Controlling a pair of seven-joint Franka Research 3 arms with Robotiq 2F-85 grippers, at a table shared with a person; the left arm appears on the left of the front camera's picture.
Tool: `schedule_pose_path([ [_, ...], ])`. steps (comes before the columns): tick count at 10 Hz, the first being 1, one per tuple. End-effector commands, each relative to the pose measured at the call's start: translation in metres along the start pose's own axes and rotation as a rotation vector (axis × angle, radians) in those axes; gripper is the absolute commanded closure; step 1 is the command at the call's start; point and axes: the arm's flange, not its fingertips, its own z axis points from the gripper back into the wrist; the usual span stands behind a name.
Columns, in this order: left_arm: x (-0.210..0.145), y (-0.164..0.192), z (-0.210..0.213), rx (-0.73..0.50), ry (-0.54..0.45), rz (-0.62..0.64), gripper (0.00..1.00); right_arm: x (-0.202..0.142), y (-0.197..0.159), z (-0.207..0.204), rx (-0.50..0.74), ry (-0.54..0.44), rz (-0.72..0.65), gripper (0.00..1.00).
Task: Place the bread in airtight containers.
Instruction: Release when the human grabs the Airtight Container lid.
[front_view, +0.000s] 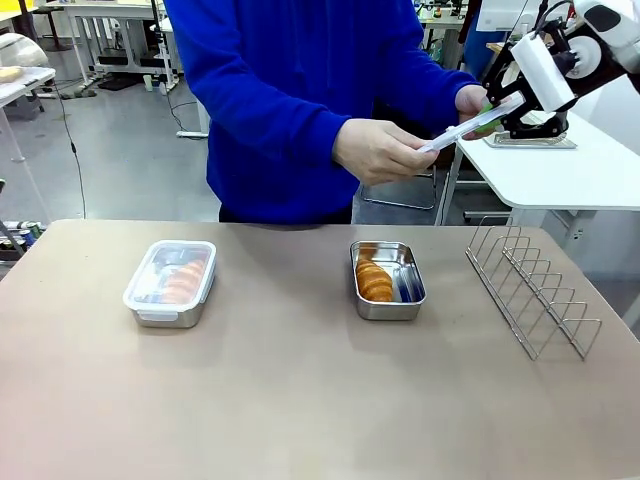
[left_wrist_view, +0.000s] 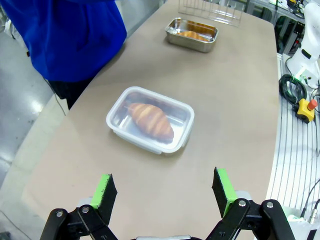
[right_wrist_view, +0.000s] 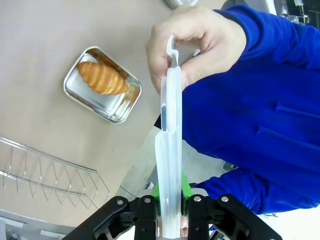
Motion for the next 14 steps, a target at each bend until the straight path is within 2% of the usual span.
schedule_pose_path([
  [1, -0.001, 0.0, -0.001, 0.001, -0.022, -0.021, 0.0, 0.0, 0.0, 0.001, -0.012, -0.007, -0.011, 0.96],
  [11, -0.001, 0.0, -0.001, 0.001, -0.022, -0.021, 0.0, 0.0, 0.0, 0.001, -0.012, -0.007, -0.011, 0.96],
  [12, -0.001, 0.0, -0.001, 0.001, -0.022, -0.021, 0.0, -0.001, 0.001, 0.001, 0.001, 0.001, -0.003, 0.33],
  [13, -0.001, 0.0, -0.001, 0.001, -0.022, -0.021, 0.0, -0.001, -0.001, 0.006, -0.012, 0.005, -0.042, 0.32],
  [14, -0.001, 0.0, -0.001, 0.001, -0.022, -0.021, 0.0, 0.0, -0.004, 0.015, -0.028, 0.014, -0.074, 0.0],
])
